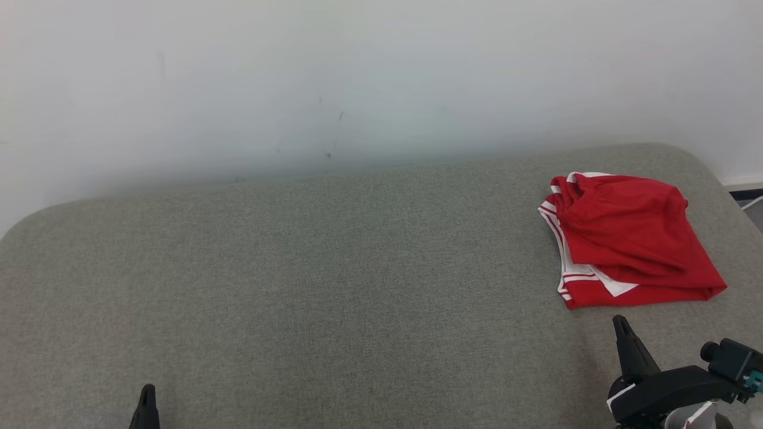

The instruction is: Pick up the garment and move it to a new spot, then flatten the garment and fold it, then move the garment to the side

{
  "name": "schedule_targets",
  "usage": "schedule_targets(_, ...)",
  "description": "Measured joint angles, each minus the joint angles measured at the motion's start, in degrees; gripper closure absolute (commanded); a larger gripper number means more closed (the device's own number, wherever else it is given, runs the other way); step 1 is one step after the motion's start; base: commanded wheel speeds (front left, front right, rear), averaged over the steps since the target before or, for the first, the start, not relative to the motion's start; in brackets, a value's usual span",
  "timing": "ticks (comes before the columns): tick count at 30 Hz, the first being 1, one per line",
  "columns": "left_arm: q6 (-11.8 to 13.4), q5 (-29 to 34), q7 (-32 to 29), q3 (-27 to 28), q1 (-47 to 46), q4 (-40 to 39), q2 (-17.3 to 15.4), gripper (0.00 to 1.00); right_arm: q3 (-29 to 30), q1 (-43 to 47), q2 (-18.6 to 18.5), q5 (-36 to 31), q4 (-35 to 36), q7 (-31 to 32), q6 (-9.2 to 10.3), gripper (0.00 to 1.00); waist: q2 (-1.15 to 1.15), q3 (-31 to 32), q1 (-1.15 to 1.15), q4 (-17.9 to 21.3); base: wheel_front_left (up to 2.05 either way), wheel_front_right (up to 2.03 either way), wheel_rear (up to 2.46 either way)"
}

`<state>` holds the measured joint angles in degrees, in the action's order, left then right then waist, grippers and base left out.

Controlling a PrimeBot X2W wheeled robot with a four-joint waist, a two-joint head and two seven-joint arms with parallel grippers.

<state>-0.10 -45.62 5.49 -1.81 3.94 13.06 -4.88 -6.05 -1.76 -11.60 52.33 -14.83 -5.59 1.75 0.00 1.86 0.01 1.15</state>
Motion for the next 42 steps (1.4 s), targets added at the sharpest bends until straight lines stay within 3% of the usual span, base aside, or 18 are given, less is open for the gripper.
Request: schedule_targets(42, -5.0, -31.8, -8.4, 4.9, -5.9, 2.6, 1.7, 1.0, 9.5, -2.4, 6.2, 27.0, -1.6, 8.4, -5.94, 1.0, 0.0, -1.4, -0.01, -0.8, 0.0, 0.0, 0.0)
